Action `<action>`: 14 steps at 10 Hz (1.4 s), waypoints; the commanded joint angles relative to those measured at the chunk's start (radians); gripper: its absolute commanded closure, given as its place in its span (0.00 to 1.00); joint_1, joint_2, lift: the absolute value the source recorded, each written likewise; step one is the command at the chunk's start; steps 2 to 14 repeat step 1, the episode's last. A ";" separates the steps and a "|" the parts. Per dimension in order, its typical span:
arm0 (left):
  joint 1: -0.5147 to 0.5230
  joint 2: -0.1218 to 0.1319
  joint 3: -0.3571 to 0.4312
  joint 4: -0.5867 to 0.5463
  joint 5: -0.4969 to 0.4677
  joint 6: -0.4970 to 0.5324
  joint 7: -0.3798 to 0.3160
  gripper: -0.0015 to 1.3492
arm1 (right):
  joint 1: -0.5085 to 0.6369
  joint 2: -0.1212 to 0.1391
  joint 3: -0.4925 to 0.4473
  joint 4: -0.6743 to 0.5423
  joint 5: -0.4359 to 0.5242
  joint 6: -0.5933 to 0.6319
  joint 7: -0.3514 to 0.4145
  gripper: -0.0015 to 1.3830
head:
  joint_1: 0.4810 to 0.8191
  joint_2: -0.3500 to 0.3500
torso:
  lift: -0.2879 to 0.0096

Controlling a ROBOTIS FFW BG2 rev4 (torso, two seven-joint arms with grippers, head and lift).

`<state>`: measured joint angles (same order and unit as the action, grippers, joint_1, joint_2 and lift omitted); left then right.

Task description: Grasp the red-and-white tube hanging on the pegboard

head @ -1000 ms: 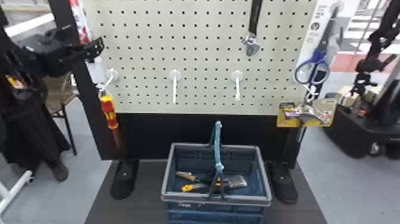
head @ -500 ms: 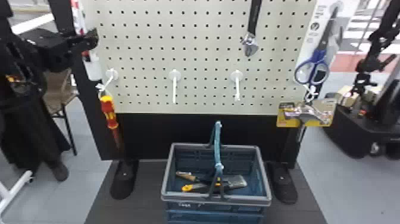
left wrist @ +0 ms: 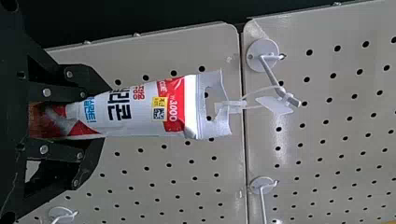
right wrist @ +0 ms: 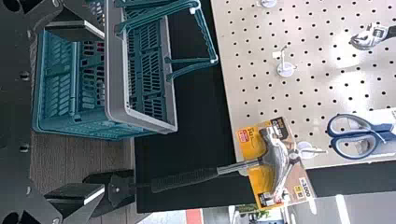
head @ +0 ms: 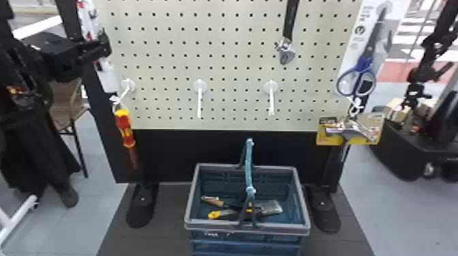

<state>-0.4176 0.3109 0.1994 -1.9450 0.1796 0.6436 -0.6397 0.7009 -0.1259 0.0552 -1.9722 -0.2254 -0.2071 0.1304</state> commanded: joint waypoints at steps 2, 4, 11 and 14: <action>0.002 -0.001 0.002 0.000 0.004 -0.002 0.002 0.85 | 0.000 0.000 0.000 0.000 0.000 0.000 0.000 0.11 | 0.20 0.50 | 0.63; 0.002 -0.001 0.002 0.000 0.004 -0.002 0.002 0.85 | 0.000 0.000 0.000 0.000 0.000 0.000 0.000 0.11 | 0.20 0.50 | 0.63; 0.002 -0.001 0.002 0.000 0.004 -0.002 0.002 0.85 | 0.000 0.000 0.000 0.000 0.000 0.000 0.000 0.11 | 0.20 0.50 | 0.63; 0.002 -0.001 0.002 0.000 0.004 -0.002 0.002 0.85 | 0.000 0.000 0.000 0.000 0.000 0.000 0.000 0.11 | 0.20 0.50 | 0.63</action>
